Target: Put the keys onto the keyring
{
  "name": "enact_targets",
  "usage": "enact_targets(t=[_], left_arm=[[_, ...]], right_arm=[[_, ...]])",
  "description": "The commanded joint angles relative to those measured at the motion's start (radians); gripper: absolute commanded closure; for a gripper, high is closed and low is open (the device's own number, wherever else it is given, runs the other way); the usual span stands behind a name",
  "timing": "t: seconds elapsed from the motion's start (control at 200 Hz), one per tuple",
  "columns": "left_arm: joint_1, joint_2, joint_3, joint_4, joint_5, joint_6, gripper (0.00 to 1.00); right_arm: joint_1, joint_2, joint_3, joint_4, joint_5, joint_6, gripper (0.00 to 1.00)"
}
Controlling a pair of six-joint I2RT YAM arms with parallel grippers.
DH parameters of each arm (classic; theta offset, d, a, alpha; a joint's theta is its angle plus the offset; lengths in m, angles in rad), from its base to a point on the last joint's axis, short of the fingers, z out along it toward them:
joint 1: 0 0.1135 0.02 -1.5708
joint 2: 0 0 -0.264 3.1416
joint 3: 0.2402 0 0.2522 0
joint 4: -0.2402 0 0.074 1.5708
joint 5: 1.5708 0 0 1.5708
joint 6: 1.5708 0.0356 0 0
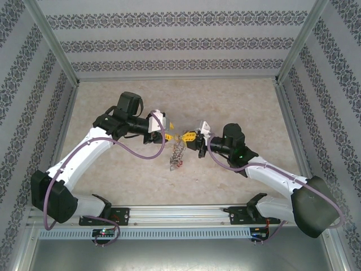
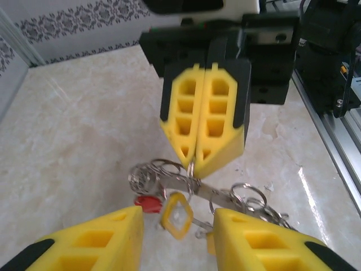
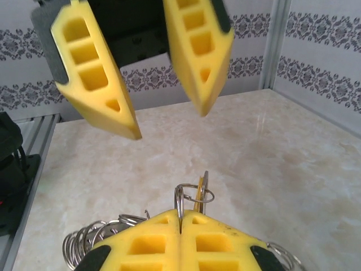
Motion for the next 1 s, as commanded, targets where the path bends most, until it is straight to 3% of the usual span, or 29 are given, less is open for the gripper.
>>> enact_targets(t=[0.0, 0.315, 0.425, 0.64, 0.709, 0.994], left_arm=[[0.002, 0.013, -0.035, 0.070, 0.043, -0.001, 0.59], [0.000, 0.098, 0.012, -0.054, 0.117, 0.126, 0.61], [0.000, 0.094, -0.008, -0.044, 0.124, 0.123, 0.70], [0.000, 0.073, -0.045, -0.018, 0.166, 0.105, 0.75], [0.001, 0.065, -0.063, 0.004, 0.175, 0.089, 0.86], [0.001, 0.019, -0.120, 0.039, 0.135, 0.056, 0.88]], right_arm=[[0.007, 0.005, 0.047, 0.042, -0.059, -0.024, 1.00], [0.011, 0.045, 0.093, 0.046, -0.101, -0.025, 1.00], [0.012, 0.046, 0.102, 0.056, -0.094, -0.019, 1.00], [0.014, 0.059, 0.116, 0.098, -0.080, 0.007, 1.00], [0.017, 0.072, 0.114, 0.142, -0.060, 0.028, 1.00], [0.020, 0.120, 0.137, 0.268, 0.004, 0.128, 1.00]])
